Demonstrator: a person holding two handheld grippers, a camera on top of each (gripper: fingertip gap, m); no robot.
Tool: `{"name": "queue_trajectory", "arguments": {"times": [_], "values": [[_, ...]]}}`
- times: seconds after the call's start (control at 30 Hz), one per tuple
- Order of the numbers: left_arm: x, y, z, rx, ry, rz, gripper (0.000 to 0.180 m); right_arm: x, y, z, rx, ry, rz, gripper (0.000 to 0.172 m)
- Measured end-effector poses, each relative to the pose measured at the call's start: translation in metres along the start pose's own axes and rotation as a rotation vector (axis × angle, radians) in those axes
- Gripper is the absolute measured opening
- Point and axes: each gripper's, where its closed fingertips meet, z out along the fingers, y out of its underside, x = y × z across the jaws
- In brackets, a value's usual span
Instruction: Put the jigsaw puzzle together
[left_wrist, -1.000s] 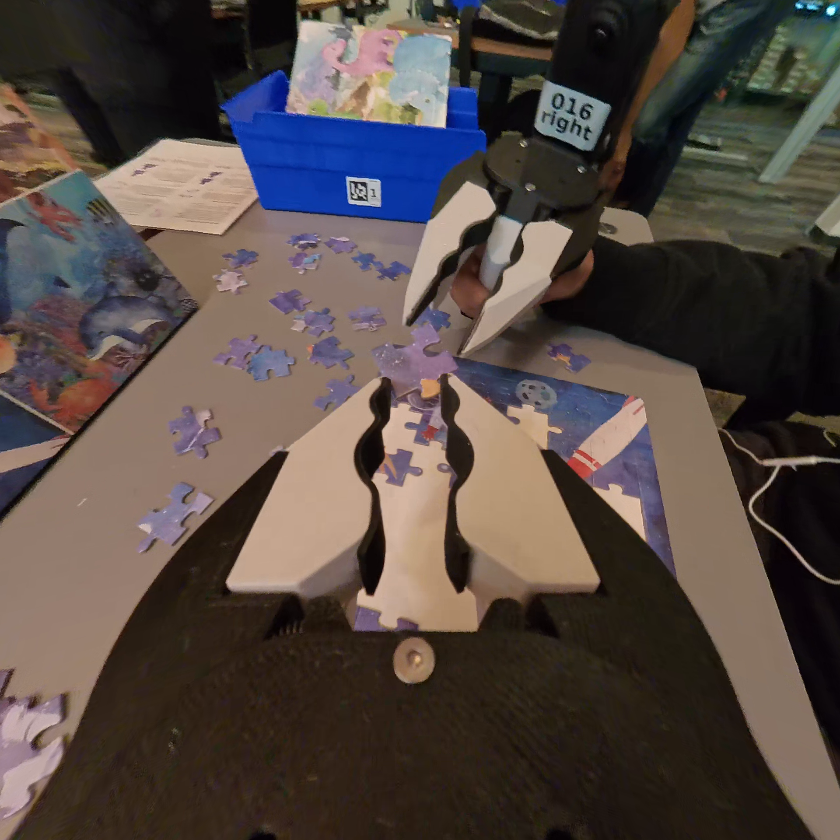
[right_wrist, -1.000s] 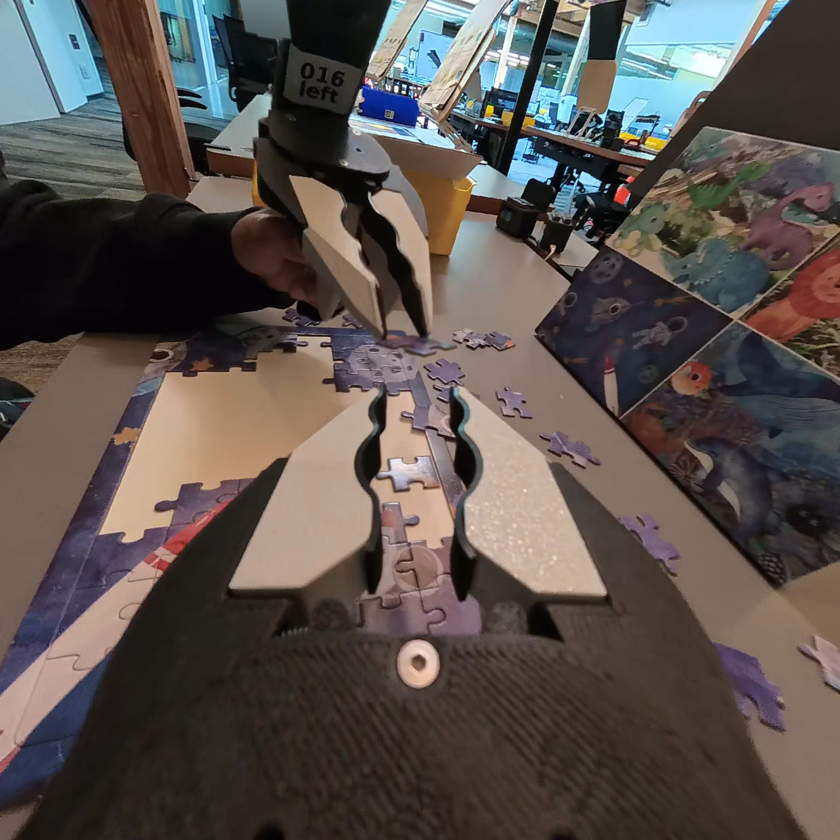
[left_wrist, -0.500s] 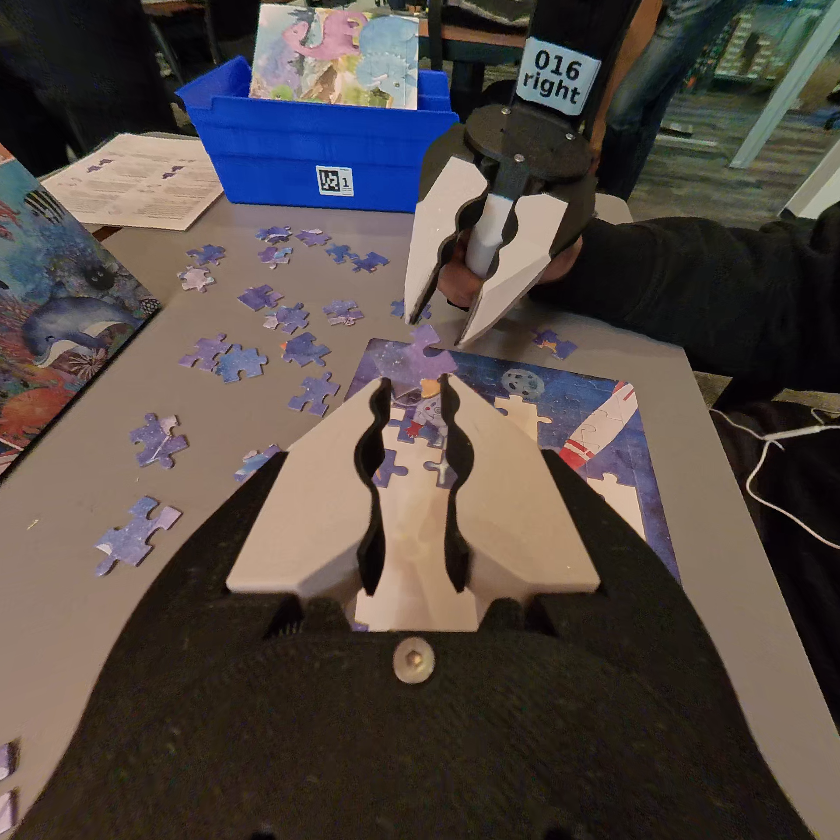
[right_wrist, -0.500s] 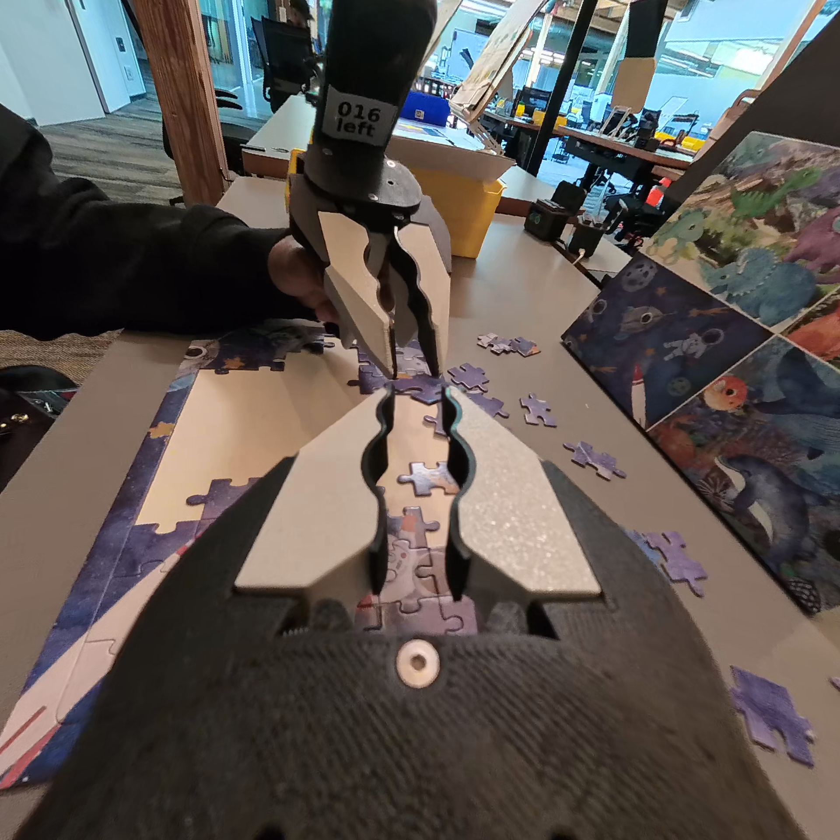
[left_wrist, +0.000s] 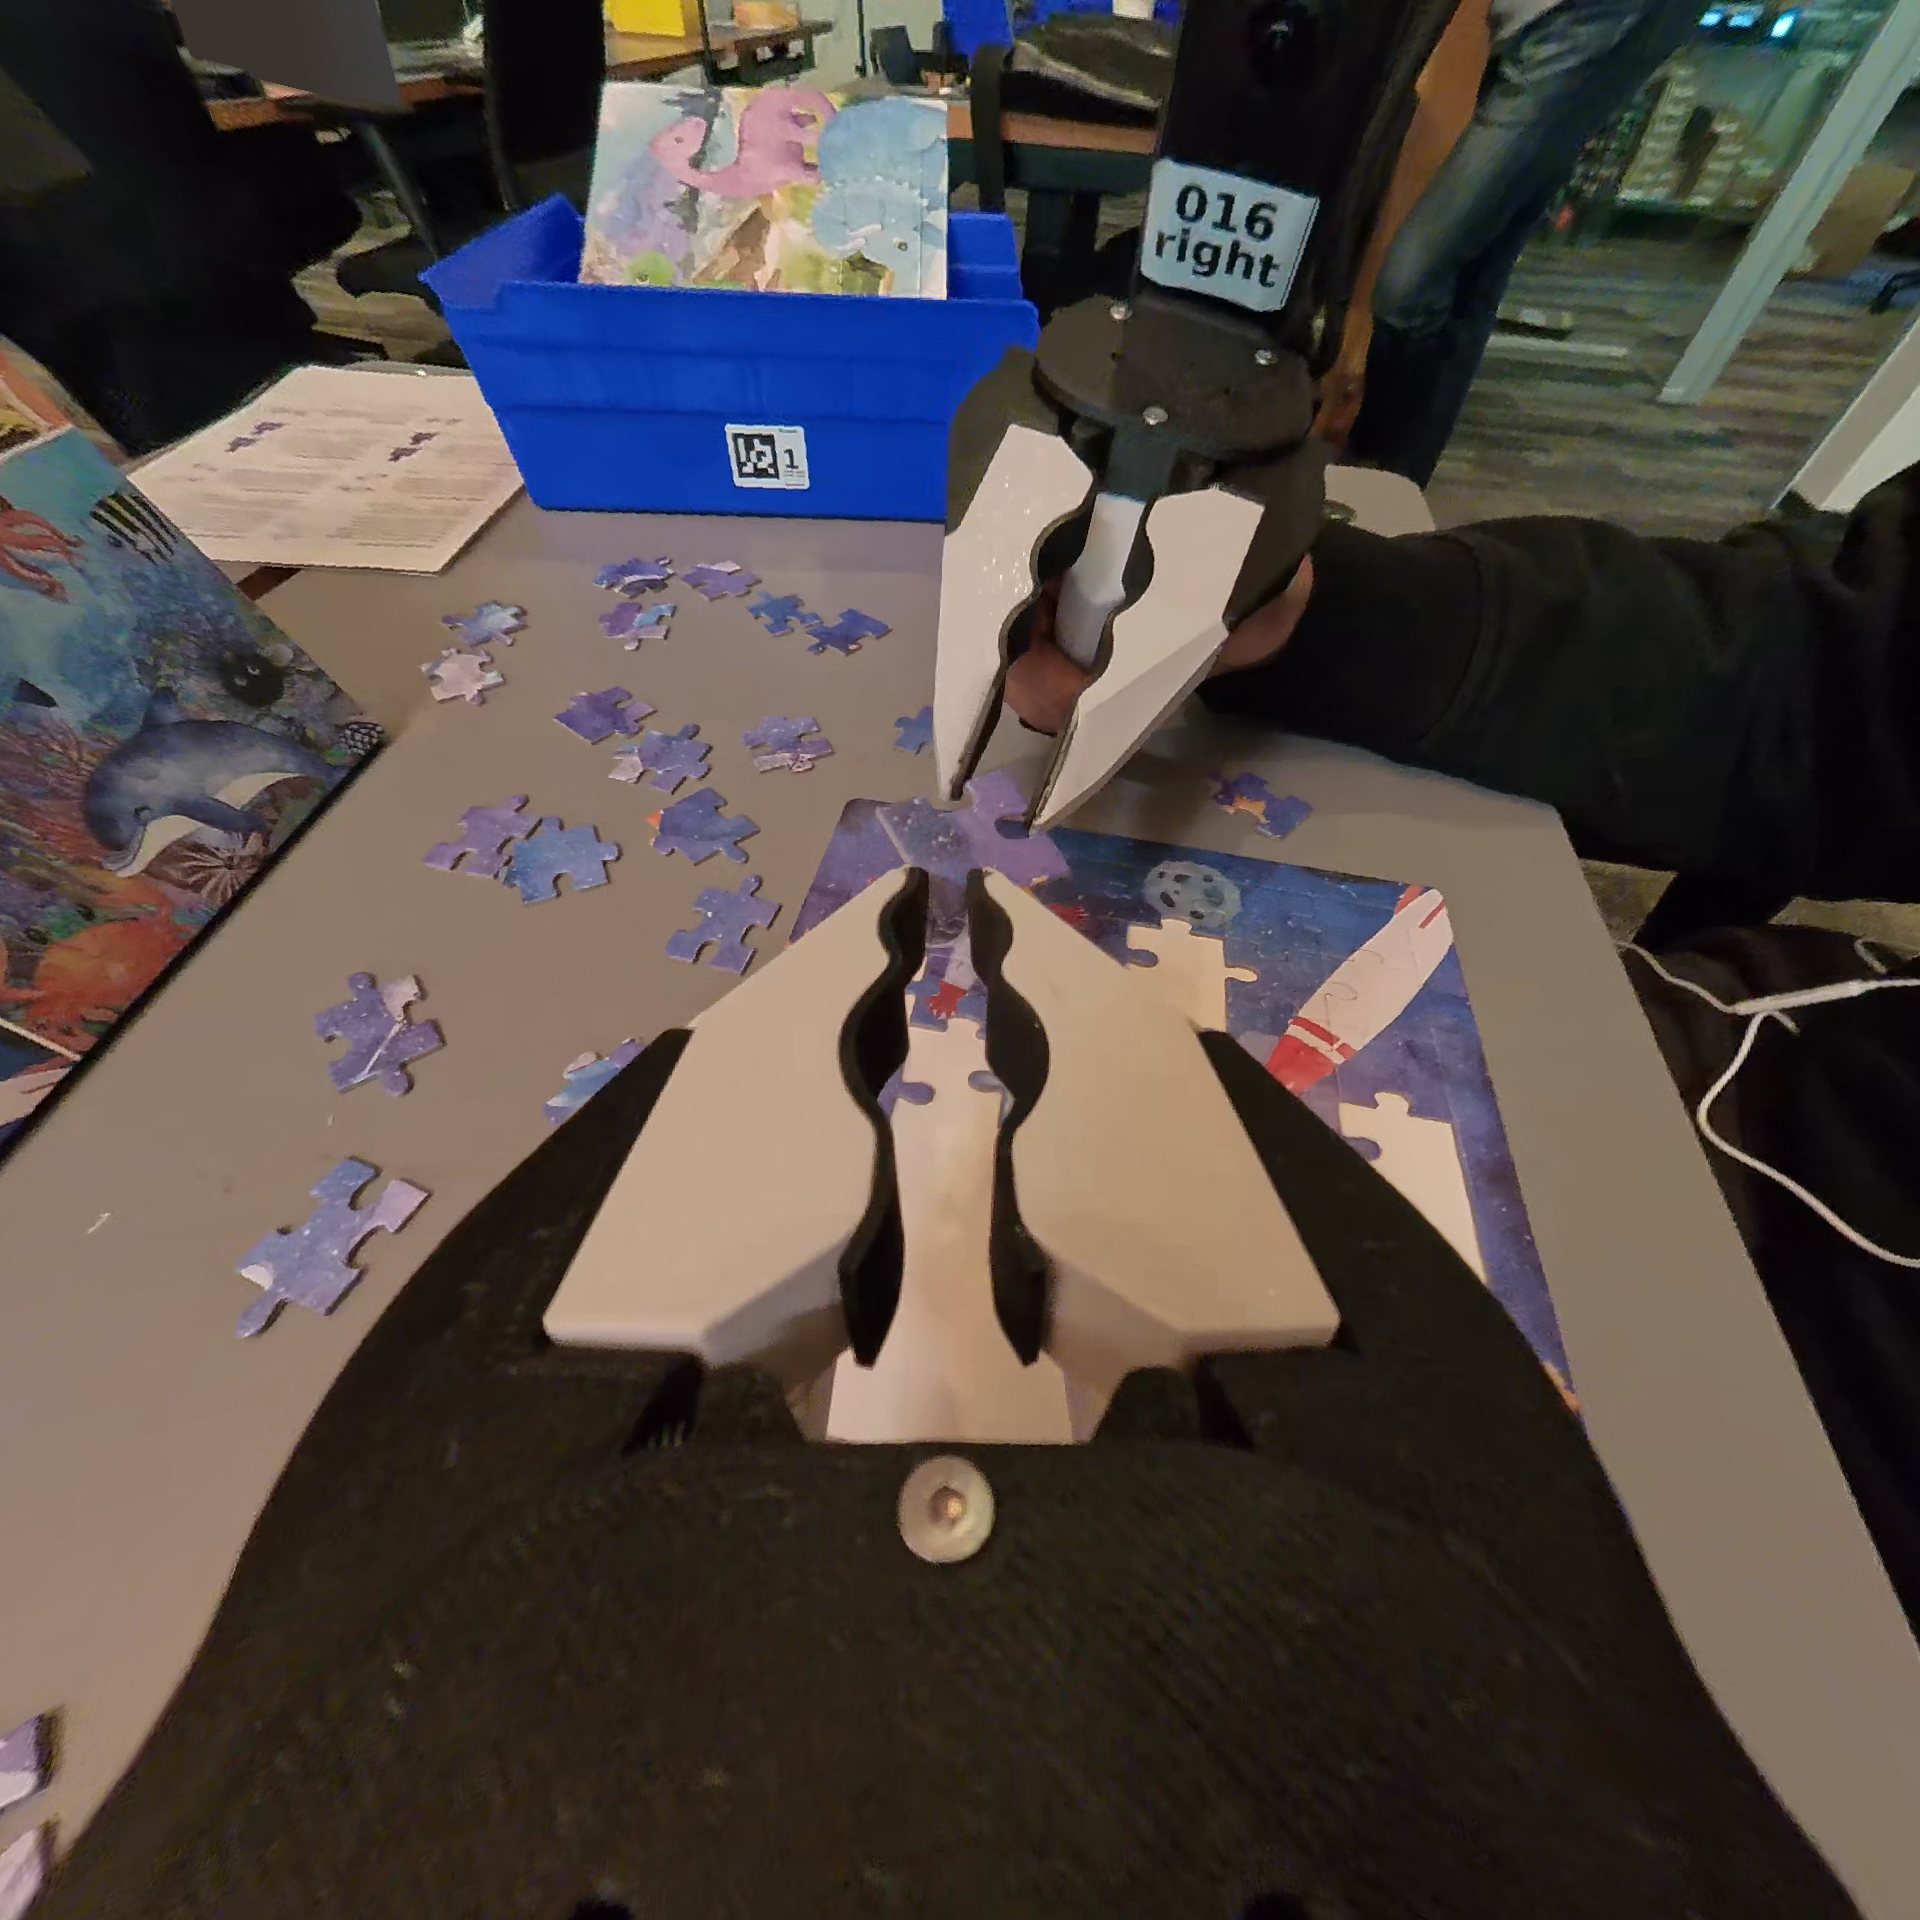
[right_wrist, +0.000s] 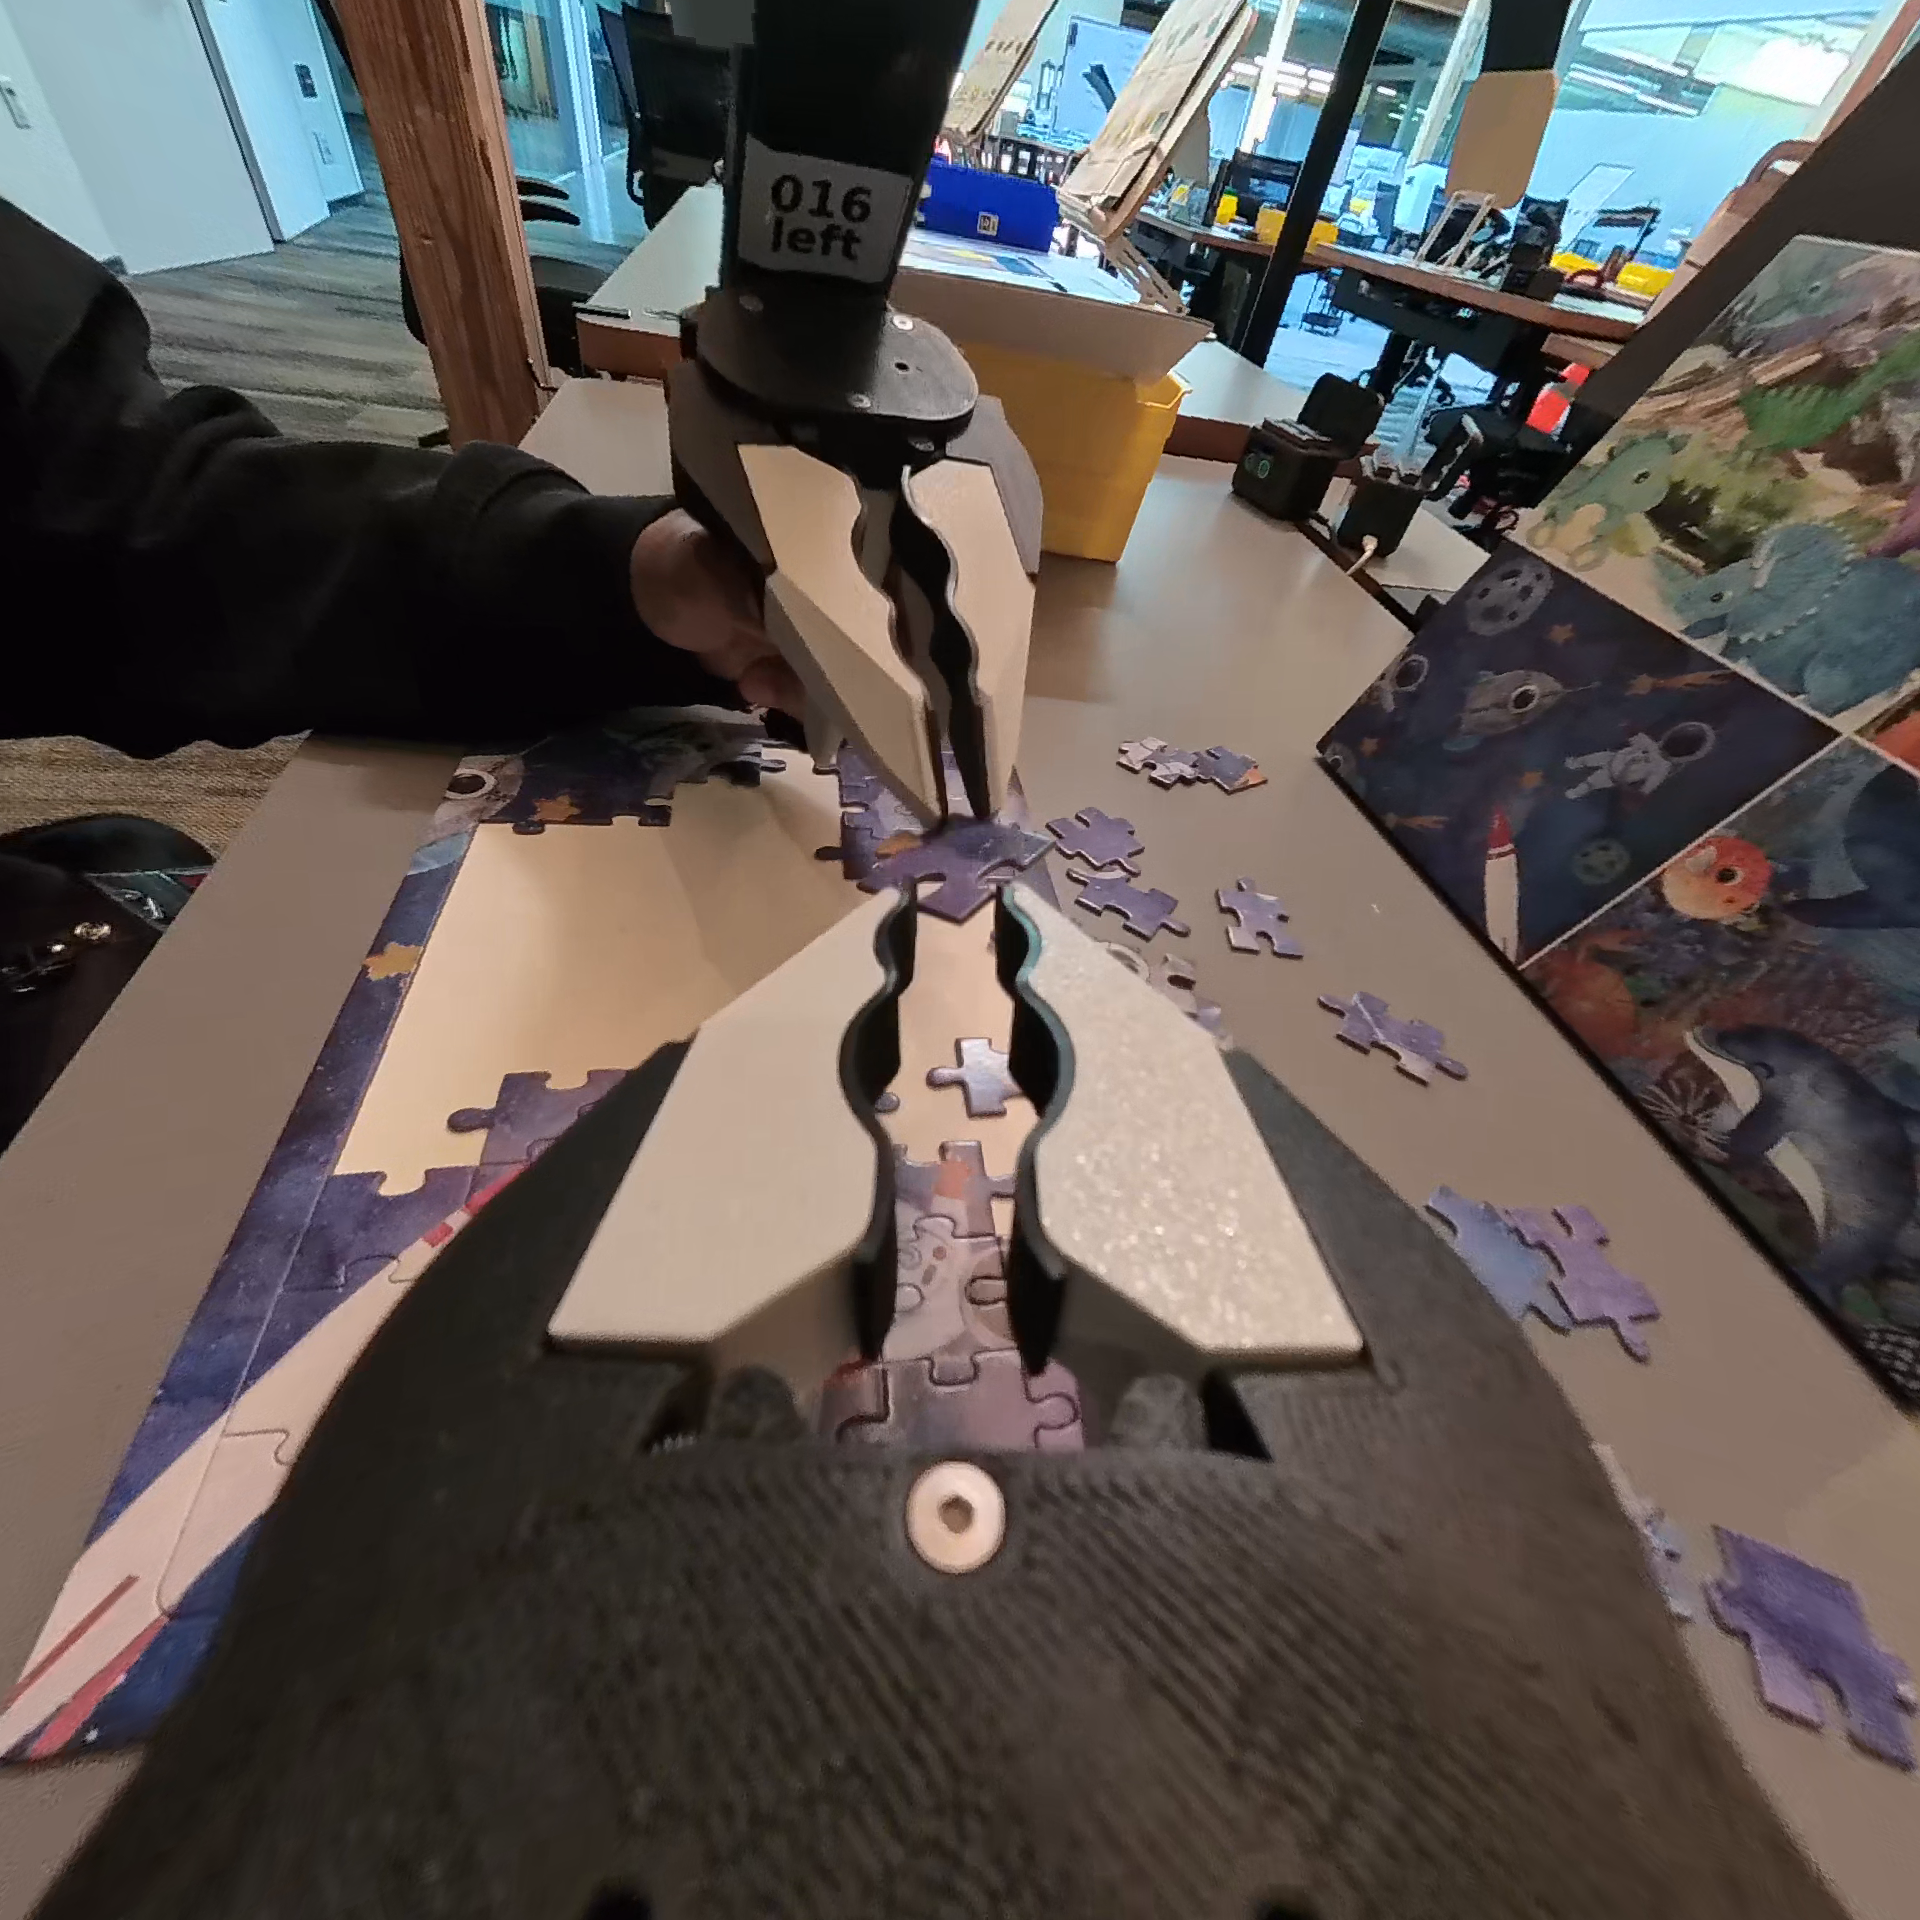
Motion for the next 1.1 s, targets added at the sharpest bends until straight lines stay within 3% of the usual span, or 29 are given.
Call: {"name": "queue_trajectory", "arguments": {"times": [0.2,0.4,0.53,0.77,0.93,1.1], "values": [[0.0,0.002,0.002,-0.007,0.005,-0.017,0.011,-0.002,-0.001,0.001,0.003,-0.008,0.0,0.012],[-0.011,0.0,0.001,0.015,-0.034,-0.067,0.04,0.003,-0.005,-0.003,0.017,0.025,-0.011,0.012],[-0.011,-0.007,0.0,0.087,0.017,-0.199,0.055,0.007,-0.015,-0.007,0.063,0.067,-0.027,0.012],[-0.003,-0.019,0.0,0.227,0.243,-0.525,0.055,0.016,-0.035,-0.01,0.111,0.245,-0.164,0.012],[-0.018,-0.008,0.003,0.185,0.141,-0.558,0.054,0.046,-0.022,-0.02,-0.036,0.487,-0.29,0.012],[-0.022,-0.008,0.001,0.189,0.106,-0.542,0.054,0.062,-0.012,-0.029,-0.141,0.587,-0.318,0.012]]}}
